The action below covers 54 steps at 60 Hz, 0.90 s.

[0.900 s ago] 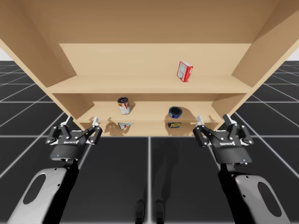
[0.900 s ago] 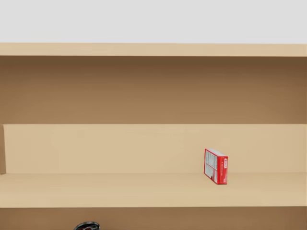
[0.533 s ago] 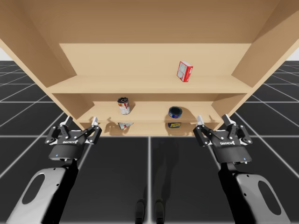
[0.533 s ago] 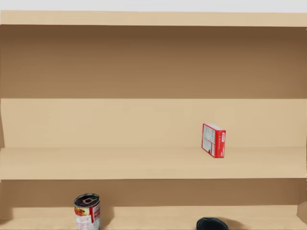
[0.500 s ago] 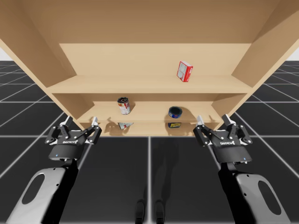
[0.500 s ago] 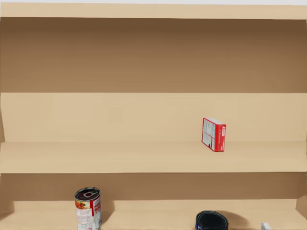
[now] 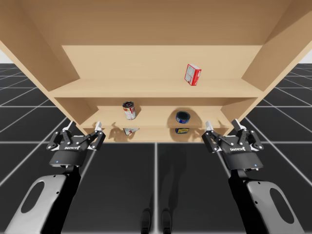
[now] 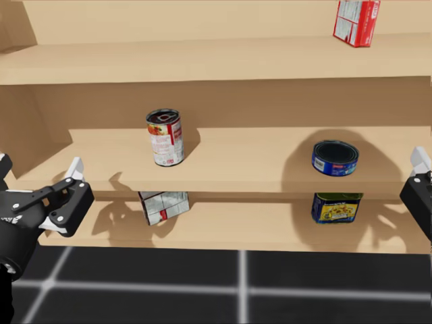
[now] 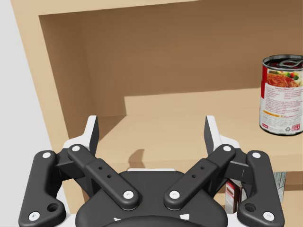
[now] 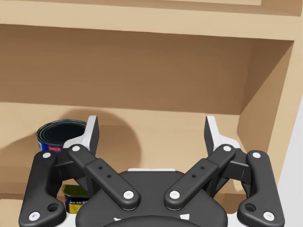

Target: Find the pudding box on the shelf and bring it to me.

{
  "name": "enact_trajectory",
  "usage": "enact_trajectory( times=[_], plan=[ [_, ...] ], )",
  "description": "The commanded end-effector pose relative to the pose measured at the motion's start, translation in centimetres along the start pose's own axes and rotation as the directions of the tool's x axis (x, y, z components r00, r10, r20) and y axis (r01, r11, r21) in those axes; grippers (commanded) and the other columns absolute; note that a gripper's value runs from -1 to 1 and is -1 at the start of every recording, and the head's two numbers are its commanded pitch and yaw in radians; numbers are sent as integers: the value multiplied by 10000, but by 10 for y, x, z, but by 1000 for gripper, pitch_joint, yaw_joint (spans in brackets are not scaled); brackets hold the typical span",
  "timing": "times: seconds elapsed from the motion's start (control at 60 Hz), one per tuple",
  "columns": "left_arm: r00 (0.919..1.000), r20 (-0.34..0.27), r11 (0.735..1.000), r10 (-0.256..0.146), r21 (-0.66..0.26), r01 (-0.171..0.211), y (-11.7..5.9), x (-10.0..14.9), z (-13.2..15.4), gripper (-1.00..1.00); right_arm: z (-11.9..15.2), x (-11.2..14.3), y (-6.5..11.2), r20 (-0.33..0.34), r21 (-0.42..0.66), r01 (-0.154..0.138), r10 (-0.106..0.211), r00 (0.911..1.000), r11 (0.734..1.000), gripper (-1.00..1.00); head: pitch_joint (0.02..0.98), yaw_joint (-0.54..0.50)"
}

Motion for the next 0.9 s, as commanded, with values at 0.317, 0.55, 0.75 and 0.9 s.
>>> enact_trajectory(
  times=[0.317, 0.55, 0.75, 0.9],
  plan=[
    [9994, 160, 9994, 322, -137, -319, -1, 4, 2, -1000, 1, -1, 3, -105, 15, -39, 39, 9999, 10000, -1000, 714, 185],
    [9976, 341, 9980, 606, -189, -600, -13, 29, 23, -1000, 0, -1, 2, -90, -29, -34, 34, 10000, 10000, -1000, 694, 201],
    [9976, 65, 9942, 683, -832, -676, -18, 43, 55, -1000, -1, -1, 2, -112, -39, -15, 14, 9999, 10000, -1000, 692, 202],
    [9890, -697, 9607, 1302, -2379, -1432, -17, 43, 78, -1000, 0, 0, 0, -91, -44, 21, -21, 10000, 10000, -1000, 696, 215]
  ],
)
